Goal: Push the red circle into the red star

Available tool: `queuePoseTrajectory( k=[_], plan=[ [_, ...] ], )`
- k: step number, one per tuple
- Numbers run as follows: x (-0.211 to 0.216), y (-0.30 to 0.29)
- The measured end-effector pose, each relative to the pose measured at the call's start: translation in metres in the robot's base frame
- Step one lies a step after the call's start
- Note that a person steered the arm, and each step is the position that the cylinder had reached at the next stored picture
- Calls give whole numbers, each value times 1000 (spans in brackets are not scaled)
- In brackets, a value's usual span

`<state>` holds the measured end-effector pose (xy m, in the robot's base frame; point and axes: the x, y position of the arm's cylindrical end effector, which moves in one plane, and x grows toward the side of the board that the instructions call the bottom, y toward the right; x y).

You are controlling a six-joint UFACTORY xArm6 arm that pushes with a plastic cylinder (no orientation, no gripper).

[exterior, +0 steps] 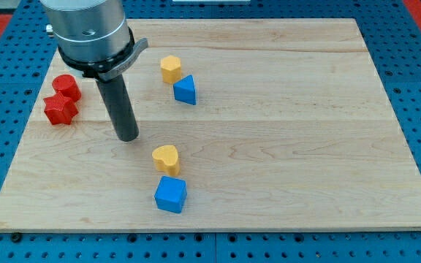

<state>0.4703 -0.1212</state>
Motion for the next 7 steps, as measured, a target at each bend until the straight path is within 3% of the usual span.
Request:
queuePoseTrajectory(
  k=[2,5,7],
  plan=[
    [-30,11],
    [-42,10],
    [-22,92]
  ],
)
